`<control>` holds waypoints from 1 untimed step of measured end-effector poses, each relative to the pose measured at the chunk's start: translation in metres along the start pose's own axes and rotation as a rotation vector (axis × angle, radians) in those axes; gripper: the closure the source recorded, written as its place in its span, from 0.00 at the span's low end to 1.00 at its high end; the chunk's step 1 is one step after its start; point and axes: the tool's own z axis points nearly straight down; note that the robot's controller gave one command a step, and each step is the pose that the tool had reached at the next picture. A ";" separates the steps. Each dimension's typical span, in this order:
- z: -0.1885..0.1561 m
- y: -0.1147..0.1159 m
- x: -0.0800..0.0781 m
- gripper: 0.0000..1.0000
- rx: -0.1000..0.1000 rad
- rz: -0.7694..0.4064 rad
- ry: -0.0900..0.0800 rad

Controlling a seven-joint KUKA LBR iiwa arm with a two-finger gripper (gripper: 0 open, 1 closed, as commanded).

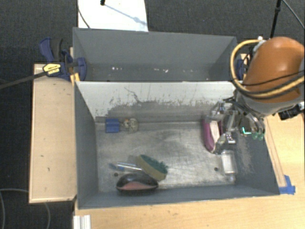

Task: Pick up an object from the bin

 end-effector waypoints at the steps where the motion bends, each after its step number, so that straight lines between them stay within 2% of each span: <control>1: 0.141 -0.061 0.020 0.00 -0.002 0.187 -0.026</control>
Offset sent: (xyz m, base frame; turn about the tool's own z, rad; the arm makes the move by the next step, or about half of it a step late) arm -0.0306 -0.0682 -0.1625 0.2002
